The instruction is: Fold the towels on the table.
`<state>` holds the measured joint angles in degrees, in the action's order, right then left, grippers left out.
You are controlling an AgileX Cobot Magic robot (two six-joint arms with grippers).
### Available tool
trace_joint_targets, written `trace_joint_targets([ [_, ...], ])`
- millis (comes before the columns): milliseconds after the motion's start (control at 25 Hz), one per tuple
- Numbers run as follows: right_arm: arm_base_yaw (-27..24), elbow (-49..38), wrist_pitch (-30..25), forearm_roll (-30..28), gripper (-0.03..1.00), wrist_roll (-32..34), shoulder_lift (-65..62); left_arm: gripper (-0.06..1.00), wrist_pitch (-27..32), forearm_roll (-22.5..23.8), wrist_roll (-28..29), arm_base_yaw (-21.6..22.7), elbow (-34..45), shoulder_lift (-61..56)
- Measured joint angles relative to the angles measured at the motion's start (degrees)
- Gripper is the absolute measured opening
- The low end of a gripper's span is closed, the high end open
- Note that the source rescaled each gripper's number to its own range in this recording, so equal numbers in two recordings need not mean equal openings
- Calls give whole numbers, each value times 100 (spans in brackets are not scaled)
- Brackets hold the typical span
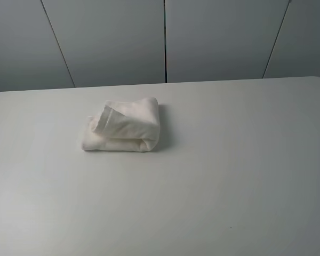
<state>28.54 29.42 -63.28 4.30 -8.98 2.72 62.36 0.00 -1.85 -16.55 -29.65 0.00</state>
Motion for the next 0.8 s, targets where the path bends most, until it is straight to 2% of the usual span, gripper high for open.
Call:
trace_joint_targets([
  [200, -14, 0, 0, -43, 100, 92, -11, 100, 0, 0, 39, 12, 9, 0],
  [280, -165, 0, 0, -43, 99, 106, -11, 100, 0, 0, 112, 141, 9, 0],
  [360, -471, 0, 0, -43, 96, 132, -11, 100, 0, 0, 185, 396, 9, 0],
  [560, -1503, 0, 34, -43, 91, 146, -126, 100, 0, 0, 185, 1411, 9, 0],
  [720, -2350, 0, 44, -43, 90, 146, -260, 100, 0, 0, 185, 1591, 9, 0],
  [800, -2572, 0, 44, -32, 90, 146, -260, 100, 0, 0, 185, 1590, 9, 0],
])
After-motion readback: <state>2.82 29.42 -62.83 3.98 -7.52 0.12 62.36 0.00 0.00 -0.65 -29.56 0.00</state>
